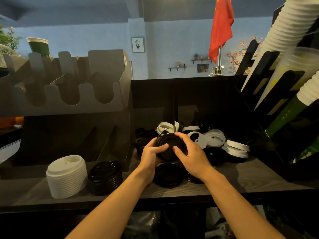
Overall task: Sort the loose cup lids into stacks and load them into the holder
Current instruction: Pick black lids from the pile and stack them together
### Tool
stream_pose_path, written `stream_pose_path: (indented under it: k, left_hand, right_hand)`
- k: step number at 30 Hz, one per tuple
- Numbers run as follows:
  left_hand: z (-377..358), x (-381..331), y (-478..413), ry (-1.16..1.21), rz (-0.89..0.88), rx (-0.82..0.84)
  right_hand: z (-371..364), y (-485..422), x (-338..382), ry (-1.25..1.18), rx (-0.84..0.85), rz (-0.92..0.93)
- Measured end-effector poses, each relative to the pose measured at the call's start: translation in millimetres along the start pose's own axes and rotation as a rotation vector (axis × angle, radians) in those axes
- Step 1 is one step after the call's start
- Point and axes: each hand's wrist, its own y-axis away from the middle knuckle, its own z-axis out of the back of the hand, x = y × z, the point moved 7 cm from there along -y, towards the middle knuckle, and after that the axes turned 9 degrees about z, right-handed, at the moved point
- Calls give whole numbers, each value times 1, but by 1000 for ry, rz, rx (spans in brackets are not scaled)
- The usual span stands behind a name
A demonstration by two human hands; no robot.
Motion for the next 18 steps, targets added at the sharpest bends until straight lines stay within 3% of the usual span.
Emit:
stream_pose_path:
  k: [18]
  left_hand:
    - [-2, -3, -7, -113, -18, -63]
  right_hand:
    - [11, -1, -4, 85, -86, -111]
